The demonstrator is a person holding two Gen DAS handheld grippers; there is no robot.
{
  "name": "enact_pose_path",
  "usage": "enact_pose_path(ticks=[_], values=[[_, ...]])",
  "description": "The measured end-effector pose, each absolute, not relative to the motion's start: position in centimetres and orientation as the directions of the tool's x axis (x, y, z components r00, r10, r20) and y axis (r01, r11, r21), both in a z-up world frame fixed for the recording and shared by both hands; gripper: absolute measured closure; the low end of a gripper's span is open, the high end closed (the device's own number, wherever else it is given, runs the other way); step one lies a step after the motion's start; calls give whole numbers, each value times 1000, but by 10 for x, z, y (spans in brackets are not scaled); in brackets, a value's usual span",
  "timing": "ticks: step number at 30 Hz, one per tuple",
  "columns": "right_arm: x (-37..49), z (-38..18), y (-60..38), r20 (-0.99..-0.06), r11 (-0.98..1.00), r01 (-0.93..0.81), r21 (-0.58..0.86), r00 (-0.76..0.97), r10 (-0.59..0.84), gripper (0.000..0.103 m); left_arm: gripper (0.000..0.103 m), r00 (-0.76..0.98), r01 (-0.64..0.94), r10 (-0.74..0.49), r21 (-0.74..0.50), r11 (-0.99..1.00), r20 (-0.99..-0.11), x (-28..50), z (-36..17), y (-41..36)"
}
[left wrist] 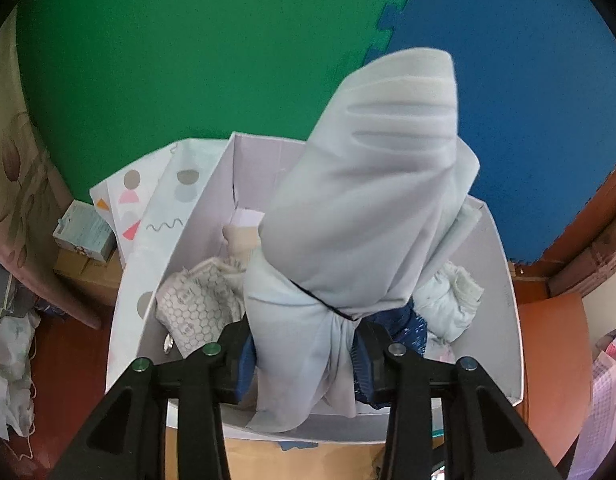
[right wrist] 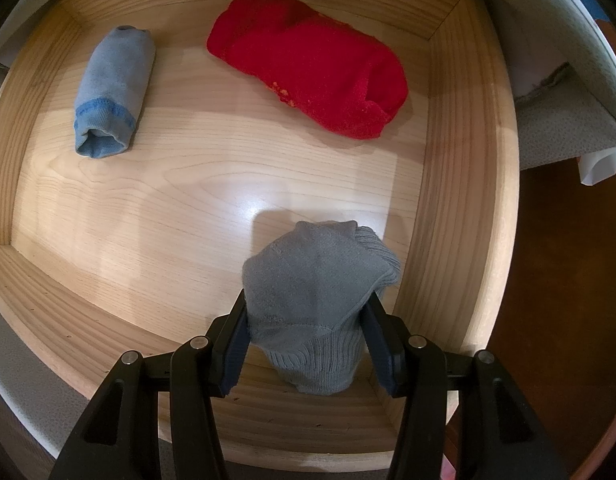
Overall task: Take underwear out of drawer
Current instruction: 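Lower the bundle into the white box and open the left gripper, then withdraw the left gripper from the box back over the drawer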
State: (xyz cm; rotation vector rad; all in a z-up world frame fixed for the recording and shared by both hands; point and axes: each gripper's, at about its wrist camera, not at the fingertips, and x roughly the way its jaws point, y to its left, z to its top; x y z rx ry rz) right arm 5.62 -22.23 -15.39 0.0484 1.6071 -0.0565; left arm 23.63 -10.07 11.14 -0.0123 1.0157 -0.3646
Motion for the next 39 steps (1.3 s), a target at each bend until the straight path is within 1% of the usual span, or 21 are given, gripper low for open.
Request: enact_pose_path(ticks=[3, 5, 7, 10, 19, 32, 34, 37, 39], values=[[56, -154, -222, -999, 998, 67, -6, -37, -4, 53, 59, 460, 290, -294, -171, 942, -838, 238, 107, -103], [56, -154, -222, -999, 998, 67, -6, -36, -4, 53, 53, 452, 290, -288, -166, 942, -844, 240, 104, -104], [56, -154, -222, -999, 998, 67, -6, -37, -4, 53, 53, 440, 290, -290, -171, 942, -850, 239, 102, -104], [56, -154, -222, -999, 998, 67, -6, -37, -4, 53, 49, 444, 282, -297, -183, 942, -845, 239, 101, -102], [56, -154, -222, -999, 998, 67, -6, -36, -4, 53, 46, 419, 295, -265, -145, 944, -869, 238, 95, -104], [54, -154, -223, -999, 998, 67, -7, -36, -5, 53, 45, 433, 359, -218, -55, 932, -874, 210, 100, -92], [55, -154, -222, -999, 998, 66, -8, -37, -6, 53, 45, 454, 378, -229, -47, 925, -861, 201, 104, -86], [55, -154, -224, -999, 998, 65, -10, -37, -7, 53, 45, 502, 391, -211, 2, 920, -839, 183, 112, -79], [54, -154, -224, -999, 998, 65, -11, -38, -8, 53, 45, 492, 401, -221, -6, 916, -842, 172, 114, -73]])
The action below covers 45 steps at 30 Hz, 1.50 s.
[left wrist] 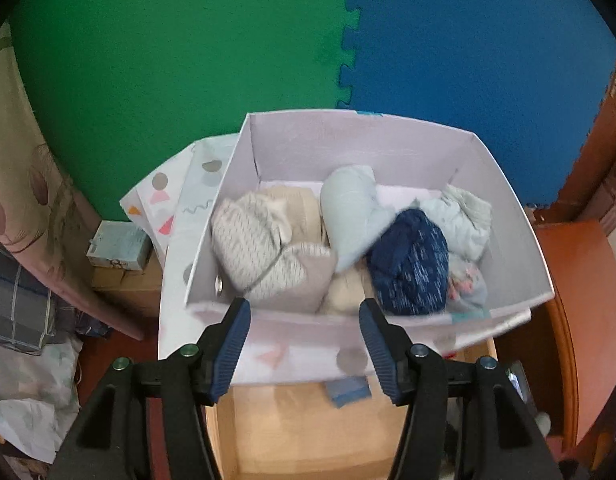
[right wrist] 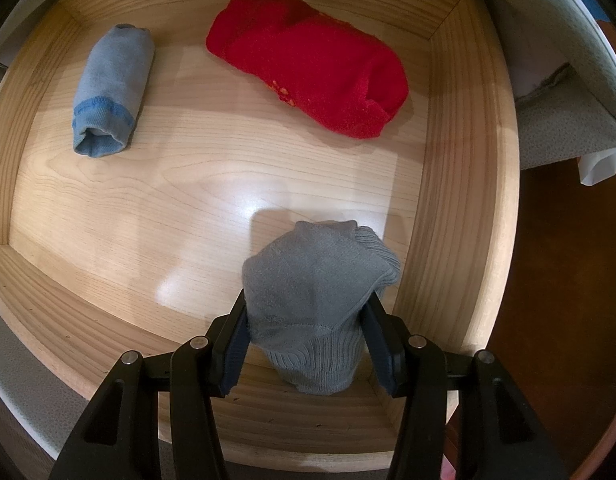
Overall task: Take underwear out of drawer
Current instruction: 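Withdraw the left gripper from the box back over the drawer, then carry the grey sock up over the white box with the right gripper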
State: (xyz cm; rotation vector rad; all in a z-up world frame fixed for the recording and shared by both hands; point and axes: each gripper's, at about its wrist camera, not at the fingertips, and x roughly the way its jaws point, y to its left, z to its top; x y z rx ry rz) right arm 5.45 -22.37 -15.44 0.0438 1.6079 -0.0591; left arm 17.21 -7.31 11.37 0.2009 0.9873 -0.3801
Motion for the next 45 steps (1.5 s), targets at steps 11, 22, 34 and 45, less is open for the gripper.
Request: enact_pose_path(ticks=[11, 22, 34, 45], values=[[53, -151, -223, -999, 998, 63, -15, -41, -13, 54, 45, 473, 365, -198, -14, 931, -858, 125, 80, -31], [49, -149, -221, -999, 998, 62, -22, -43, -20, 54, 45, 375, 316, -112, 13, 949, -920, 98, 5, -14], [49, -147, -222, -999, 998, 66, -24, -41, -21, 54, 45, 353, 264, -53, 45, 964, -934, 92, -41, -5], [46, -141, -224, -999, 996, 75, -41, -22, -40, 56, 45, 406, 254, -24, 88, 963, -913, 85, -49, -6]])
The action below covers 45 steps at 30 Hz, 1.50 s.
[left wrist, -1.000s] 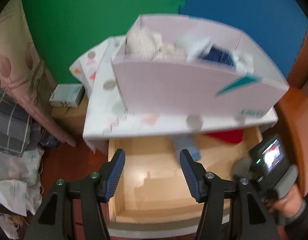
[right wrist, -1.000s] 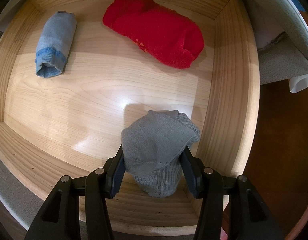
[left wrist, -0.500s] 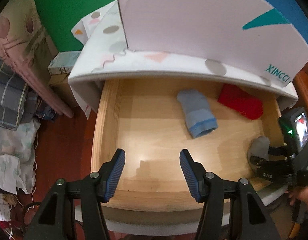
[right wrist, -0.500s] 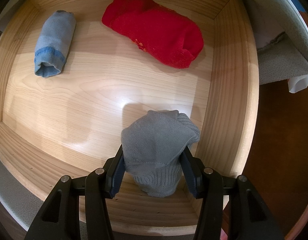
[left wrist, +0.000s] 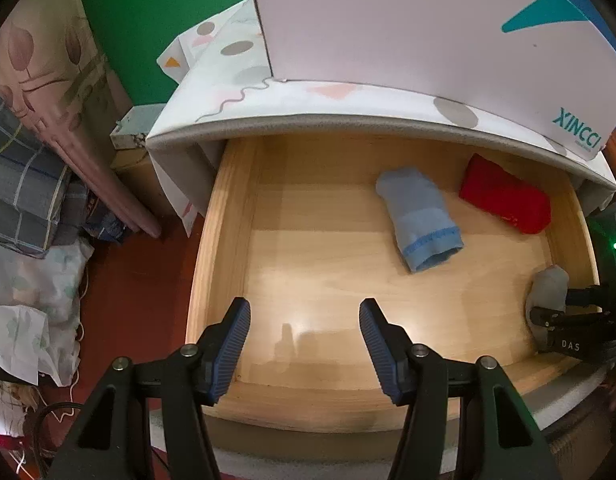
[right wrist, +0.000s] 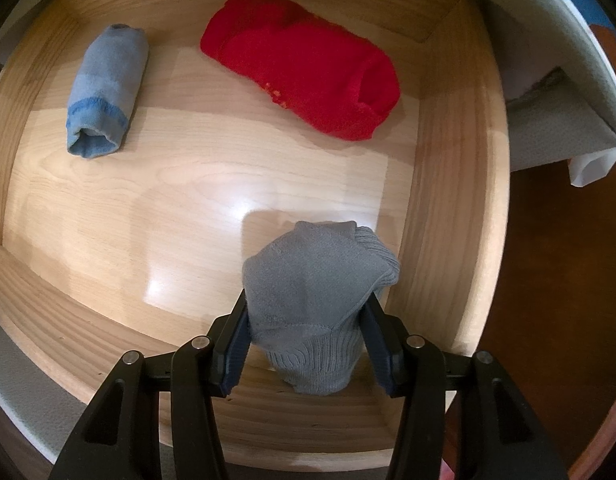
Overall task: Take underwear out of drawer
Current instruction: 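Carry the grey sock up over the white box with the right gripper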
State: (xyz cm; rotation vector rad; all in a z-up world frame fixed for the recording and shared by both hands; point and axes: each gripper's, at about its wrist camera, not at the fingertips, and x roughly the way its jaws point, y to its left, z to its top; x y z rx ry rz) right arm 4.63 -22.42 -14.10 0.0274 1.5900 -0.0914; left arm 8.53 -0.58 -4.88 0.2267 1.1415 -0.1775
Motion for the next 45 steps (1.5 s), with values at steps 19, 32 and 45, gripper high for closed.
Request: enact_pose_path(ticks=[19, 32, 45], values=[[20, -73, -256, -964, 984, 140, 107, 256, 68, 58, 45, 405, 212, -48, 43, 976, -913, 88, -49, 7], [1, 13, -237, -925, 989, 57, 138, 364, 108, 59, 45, 400, 211, -51, 38, 977, -915, 88, -50, 8], [13, 101, -228, -848, 987, 9, 159, 513, 132, 59, 45, 394, 211, -48, 39, 977, -918, 89, -50, 7]])
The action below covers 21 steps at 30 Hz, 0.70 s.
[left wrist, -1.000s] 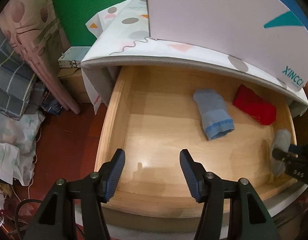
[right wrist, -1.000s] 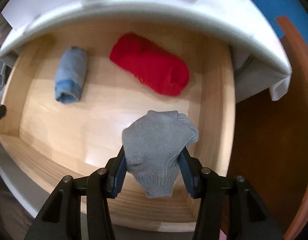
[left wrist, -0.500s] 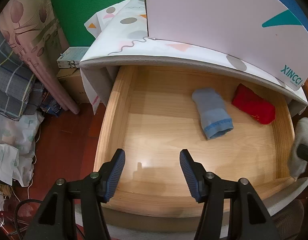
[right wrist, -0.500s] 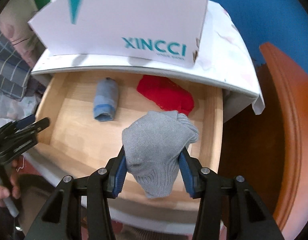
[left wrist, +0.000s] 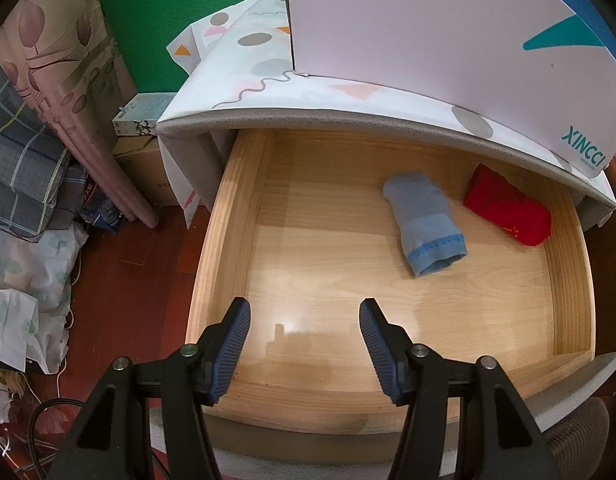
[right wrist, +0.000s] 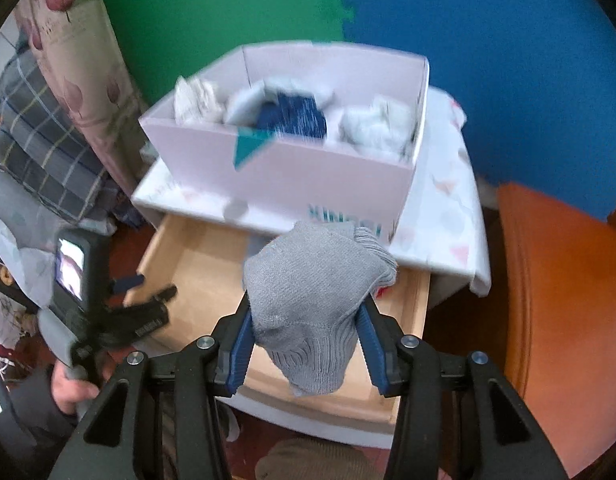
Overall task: Take underwear out of drawer
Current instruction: 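Carry the grey sock up over the white box with the right gripper, then lower the grey sock into the box and open the right gripper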
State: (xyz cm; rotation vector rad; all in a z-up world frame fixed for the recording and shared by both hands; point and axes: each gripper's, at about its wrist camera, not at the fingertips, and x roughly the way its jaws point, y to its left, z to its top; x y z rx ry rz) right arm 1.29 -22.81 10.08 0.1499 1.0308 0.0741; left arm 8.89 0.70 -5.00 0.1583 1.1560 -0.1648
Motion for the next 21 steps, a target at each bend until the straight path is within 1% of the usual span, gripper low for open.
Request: enact_pose_path(ticks=[6, 14, 18, 21], values=[[44, 139, -231, -816, 992, 6, 129, 569, 102, 59, 45, 391, 210, -53, 33, 977, -919, 89, -49, 8], [102, 164, -237, -787, 997, 37, 74, 616, 35, 59, 45, 393, 206, -54, 30, 978, -918, 89, -49, 9], [133, 157, -242, -803, 997, 60, 53, 596, 7, 58, 45, 391, 205, -56, 28, 978, -919, 89, -49, 9], [153, 138, -244, -836, 997, 73, 39, 549, -7, 58, 45, 391, 205, -56, 28, 978, -919, 90, -49, 10]])
